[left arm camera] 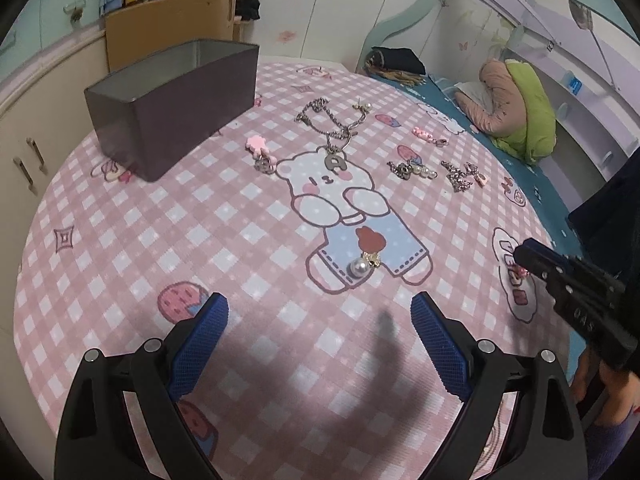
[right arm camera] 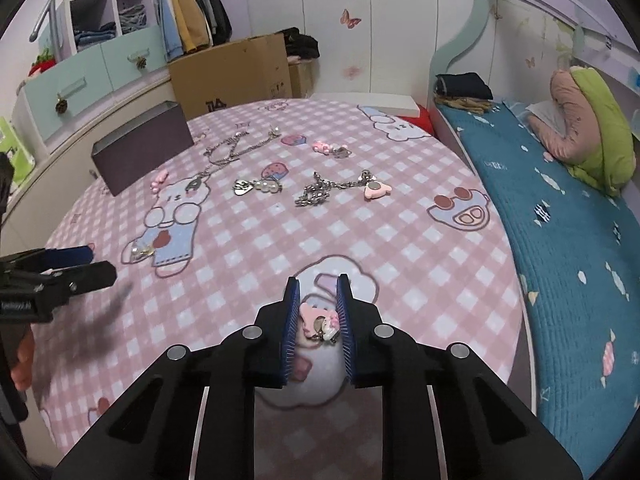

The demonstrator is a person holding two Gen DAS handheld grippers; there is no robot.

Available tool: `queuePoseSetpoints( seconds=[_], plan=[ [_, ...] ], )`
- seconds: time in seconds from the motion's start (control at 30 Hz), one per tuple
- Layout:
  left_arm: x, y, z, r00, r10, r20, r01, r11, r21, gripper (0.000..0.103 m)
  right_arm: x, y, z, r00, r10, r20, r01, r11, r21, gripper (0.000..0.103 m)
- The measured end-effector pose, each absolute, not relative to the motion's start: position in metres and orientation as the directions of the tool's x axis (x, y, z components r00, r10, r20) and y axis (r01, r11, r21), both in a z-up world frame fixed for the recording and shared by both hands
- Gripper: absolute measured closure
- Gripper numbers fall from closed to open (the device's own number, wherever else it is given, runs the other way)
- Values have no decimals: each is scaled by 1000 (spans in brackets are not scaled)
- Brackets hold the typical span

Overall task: Organize jewelry
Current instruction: 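Grasp the pink charm keychain with right gripper while left grasps pearl charm, then carry both charms over the grey box and open both grippers inside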

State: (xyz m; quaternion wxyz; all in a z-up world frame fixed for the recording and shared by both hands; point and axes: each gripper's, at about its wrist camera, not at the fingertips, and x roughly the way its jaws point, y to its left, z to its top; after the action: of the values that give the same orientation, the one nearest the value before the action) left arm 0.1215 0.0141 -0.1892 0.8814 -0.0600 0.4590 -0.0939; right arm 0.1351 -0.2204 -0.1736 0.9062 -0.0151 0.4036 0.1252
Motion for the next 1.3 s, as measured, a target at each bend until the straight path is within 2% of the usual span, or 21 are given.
queuePoseSetpoints(
  seconds=[0.27, 0.37, 0.43, 0.47, 0.57, 0.6, 0.63, 0.67, 0.7, 0.8, 1.13, 1.2, 1.3],
  plan=[
    [130, 9, -189, 586, -223, -779, 115, 975, -192, 13, 135, -233, -181, 618, 230, -752, -218, 969, 118, 81],
    [136, 2, -188, 603, -206, -770, 137, 978, -155, 17, 132, -237, -180, 618, 233, -751, -210, 969, 128, 81],
    [139, -3, -189, 597, -215, -773, 158, 976, -150, 33, 130, -241, -181, 618, 249, -746, -203, 967, 155, 81],
    [139, -6, -190, 604, -203, -770, 164, 978, -129, 35, 129, -243, -181, 618, 259, -743, -200, 965, 170, 80],
    [140, -14, -190, 608, -171, -775, 187, 980, -70, 48, 128, -245, -181, 617, 267, -740, -198, 963, 182, 76],
    [140, -16, -189, 608, -178, -774, 198, 978, -69, 57, 127, -245, -181, 619, 262, -740, -196, 964, 178, 68],
    [141, -17, -189, 609, -179, -773, 205, 977, -65, 75, 127, -245, -180, 622, 257, -740, -195, 966, 172, 63],
    [141, -17, -188, 610, -180, -772, 211, 976, -61, 88, 126, -244, -179, 627, 243, -740, -190, 969, 157, 54],
    [141, -17, -188, 604, -201, -771, 232, 970, -71, 94, 124, -245, -179, 631, 233, -740, -187, 971, 147, 52],
    [139, -17, -188, 602, -205, -772, 248, 967, -64, 94, 122, -245, -180, 626, 222, -747, -186, 973, 134, 52],
    [130, -1, -182, 578, -288, -763, 249, 953, -171, 94, 115, -229, -182, 632, 156, -759, -216, 976, 21, 53],
    [129, 0, -179, 580, -298, -758, 251, 951, -182, 94, 114, -226, -181, 629, 178, -757, -233, 972, 35, 67],
    [127, 1, -175, 579, -321, -749, 258, 944, -205, 94, 113, -223, -180, 623, 190, -759, -243, 969, 43, 78]
  ],
)
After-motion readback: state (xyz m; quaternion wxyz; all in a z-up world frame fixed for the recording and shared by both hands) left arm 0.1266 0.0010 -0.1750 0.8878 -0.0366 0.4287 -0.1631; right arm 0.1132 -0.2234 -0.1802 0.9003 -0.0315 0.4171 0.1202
